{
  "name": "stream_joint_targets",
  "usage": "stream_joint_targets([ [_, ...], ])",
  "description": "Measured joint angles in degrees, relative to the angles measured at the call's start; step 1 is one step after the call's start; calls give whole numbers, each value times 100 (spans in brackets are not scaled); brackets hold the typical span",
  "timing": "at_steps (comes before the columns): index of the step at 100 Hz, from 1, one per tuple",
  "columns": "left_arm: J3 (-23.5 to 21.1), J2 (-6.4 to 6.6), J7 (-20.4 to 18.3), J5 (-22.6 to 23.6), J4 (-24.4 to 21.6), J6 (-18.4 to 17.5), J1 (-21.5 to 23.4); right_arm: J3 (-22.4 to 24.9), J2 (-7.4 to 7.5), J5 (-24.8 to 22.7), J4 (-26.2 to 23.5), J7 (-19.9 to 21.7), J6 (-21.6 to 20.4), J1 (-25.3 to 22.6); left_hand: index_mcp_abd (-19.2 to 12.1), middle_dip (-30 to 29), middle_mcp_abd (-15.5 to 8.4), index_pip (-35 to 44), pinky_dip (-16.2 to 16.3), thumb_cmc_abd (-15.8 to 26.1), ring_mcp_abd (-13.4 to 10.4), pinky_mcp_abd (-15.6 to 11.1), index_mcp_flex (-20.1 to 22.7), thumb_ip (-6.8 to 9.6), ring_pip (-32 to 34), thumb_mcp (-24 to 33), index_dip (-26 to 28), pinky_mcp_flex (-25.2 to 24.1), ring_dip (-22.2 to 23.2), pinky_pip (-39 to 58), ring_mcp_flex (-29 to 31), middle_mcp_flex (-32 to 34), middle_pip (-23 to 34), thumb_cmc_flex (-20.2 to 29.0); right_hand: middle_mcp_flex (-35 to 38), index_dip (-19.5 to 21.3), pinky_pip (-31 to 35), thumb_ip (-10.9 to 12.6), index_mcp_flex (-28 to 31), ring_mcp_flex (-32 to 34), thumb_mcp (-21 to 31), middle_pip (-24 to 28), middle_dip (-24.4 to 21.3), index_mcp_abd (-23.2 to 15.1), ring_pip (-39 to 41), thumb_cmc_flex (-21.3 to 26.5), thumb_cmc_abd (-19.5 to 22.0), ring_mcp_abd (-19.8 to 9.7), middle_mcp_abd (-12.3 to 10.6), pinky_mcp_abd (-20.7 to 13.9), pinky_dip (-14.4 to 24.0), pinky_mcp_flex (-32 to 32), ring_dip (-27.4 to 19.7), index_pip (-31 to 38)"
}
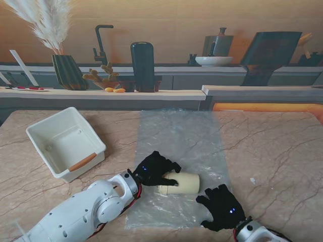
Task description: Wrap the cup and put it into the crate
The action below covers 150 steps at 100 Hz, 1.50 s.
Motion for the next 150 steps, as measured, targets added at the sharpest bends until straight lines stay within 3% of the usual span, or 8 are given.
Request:
stream_joint_targets([
  [14,-10,-14,83,0,44,-30,13,-147,-8,323,284,-192,-6,214,0,-2,0,1,0,0,0,0,40,0,0,0,-35,0,0,0,0,4,0,-1,475,-604,647,-408,377,260,57,234,48,-249,357,488,516,-3,-56,-67,10,78,24,949],
  [22,-12,-31,217,0,103,-62,23,-194,-24,448,429,-340,-63,293,1,-91,-3,1,0,-1,0,0,126,-1,-44,-1,-210,0,-4,1,1,30,-4,-1,739,-1145,851,-385,312,317,358,285,-10,-324,465,1906,826,-3,-139,-71,4,141,24,1627],
  [35,9,-68,575,9,276,-132,36,-249,-36,320,697,-885,-125,383,12,-350,-7,-84,0,8,0,1,251,7,-172,-1,-361,0,-78,1,2,-69,-277,-1,1301,-1286,1080,-383,633,599,386,285,-11,-505,549,2441,812,-14,-256,-128,-36,287,24,1977],
  [58,1,-120,998,-15,477,-533,56,-345,-37,351,927,-1714,-275,534,69,-743,-9,-445,-21,1,-3,6,314,11,-553,169,-492,-127,-253,-199,-289,-570,-672,-1,1715,-1210,1260,-379,901,927,545,339,-10,-691,833,2439,759,-18,-272,-128,-102,444,24,2323],
  [70,-81,-155,1131,-33,490,-738,124,-325,-66,418,929,-1957,-367,594,68,-865,-9,-584,-21,-11,-32,29,304,11,-744,1637,-552,-193,-352,-371,-444,-718,-707,-727,1839,-1208,1385,-379,901,1098,791,675,114,-550,1188,2437,754,-19,-248,-124,-202,585,151,2346],
  [88,-151,-175,1241,-37,441,-820,199,-214,-175,831,892,-1977,-555,635,66,-939,-9,-643,-50,-12,-36,66,303,11,-836,1803,-564,-205,-377,-476,-466,-762,-833,-837,1895,-1208,1491,-379,955,1186,858,1023,277,-422,1595,2434,748,24,-145,-71,-215,655,369,2375],
  [111,-342,-175,951,-209,324,-1105,286,-51,-324,1394,833,-1626,-837,723,198,-1264,155,-1232,-140,334,-37,166,312,19,-1215,-64,-900,-344,-698,-827,-563,-772,-1219,-980,1895,-1194,1559,-379,957,1186,988,1099,334,-338,1737,2434,748,65,-101,-50,-216,656,448,2384],
  [150,-423,-124,-305,-1043,133,-1303,198,43,-478,2261,921,-920,-1114,977,558,-1661,452,-2255,-397,726,114,289,305,21,-1821,-133,-1441,-669,-1160,-1591,-1046,-1128,-1728,-2274,1895,-1188,1640,-378,1016,1186,1064,1149,347,-217,1825,2434,722,133,-16,16,-216,656,513,2386],
])
